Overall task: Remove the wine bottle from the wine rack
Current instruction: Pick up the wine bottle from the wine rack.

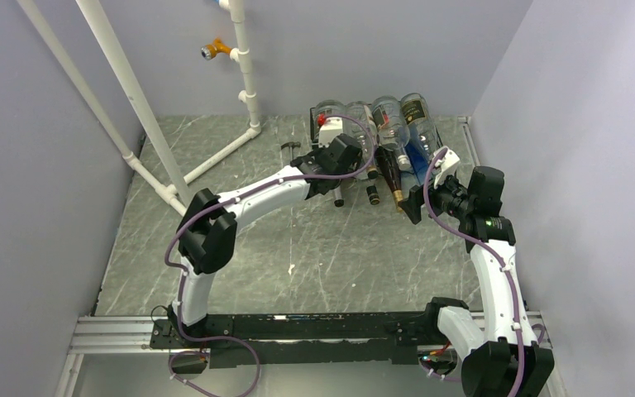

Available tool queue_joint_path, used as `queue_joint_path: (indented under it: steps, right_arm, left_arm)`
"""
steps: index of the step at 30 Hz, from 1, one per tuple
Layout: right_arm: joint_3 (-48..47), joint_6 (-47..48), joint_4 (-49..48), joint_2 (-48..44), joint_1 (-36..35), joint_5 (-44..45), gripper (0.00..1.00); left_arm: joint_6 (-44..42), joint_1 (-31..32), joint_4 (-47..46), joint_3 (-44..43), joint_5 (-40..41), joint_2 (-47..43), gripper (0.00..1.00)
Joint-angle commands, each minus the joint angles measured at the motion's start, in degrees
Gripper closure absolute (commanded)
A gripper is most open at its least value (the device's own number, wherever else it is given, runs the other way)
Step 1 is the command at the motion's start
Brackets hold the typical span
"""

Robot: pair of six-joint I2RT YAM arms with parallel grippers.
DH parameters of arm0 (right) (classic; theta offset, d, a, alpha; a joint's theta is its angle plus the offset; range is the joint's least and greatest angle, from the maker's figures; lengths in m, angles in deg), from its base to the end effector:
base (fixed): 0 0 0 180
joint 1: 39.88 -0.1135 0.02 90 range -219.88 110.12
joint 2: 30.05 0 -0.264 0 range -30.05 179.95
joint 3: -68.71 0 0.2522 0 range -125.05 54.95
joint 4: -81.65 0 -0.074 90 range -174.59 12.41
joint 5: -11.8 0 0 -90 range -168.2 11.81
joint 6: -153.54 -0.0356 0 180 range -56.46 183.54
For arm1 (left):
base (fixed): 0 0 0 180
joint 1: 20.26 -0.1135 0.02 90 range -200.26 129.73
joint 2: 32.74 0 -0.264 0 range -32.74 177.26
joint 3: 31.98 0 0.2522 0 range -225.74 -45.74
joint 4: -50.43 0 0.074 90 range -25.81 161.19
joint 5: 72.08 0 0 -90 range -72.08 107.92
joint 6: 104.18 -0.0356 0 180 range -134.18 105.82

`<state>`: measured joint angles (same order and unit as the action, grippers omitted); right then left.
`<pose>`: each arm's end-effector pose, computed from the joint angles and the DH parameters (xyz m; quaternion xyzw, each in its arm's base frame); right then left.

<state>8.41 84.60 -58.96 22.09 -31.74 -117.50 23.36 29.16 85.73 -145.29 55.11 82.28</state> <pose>0.1957 -0.0052 0.3051 -0.2563 0.7968 0.1671 0.5210 0.3191 -0.3395 0.2836 -0.0537 0.8584 -0.0839 0.5032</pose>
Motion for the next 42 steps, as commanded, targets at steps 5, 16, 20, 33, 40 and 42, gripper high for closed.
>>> queue_joint_path:
  steps: [5,16,20,33,40,42]
  right_arm:
    - [-0.7,0.5,-1.5,-0.1,-0.2,0.1,0.0]
    - [-0.6,0.5,-1.7,0.0,-0.2,0.3,0.0]
    - [-0.5,0.5,-1.7,0.1,-0.2,0.3,0.0]
    - [-0.4,0.4,-1.9,0.5,-0.2,0.3,0.0]
    - [-0.3,0.3,-2.0,0.7,-0.2,0.2,0.0]
    - [-0.2,0.3,-2.1,0.7,-0.2,0.2,0.0]
  left_arm:
    - [1.1,-0.3,-9.1,0.2,7.2,-9.3,1.0]
    - [-0.6,-0.4,-13.2,4.6,7.5,-13.5,1.0]
    - [-1.2,-0.3,-14.5,5.8,6.6,-14.7,1.0]
    - [-3.4,-0.3,-20.3,12.9,3.4,-20.7,1.0]
    - [-4.3,-0.3,-23.6,17.7,1.2,-24.6,1.0]
    - [-4.1,-0.2,-24.1,18.8,0.3,-25.5,1.0]
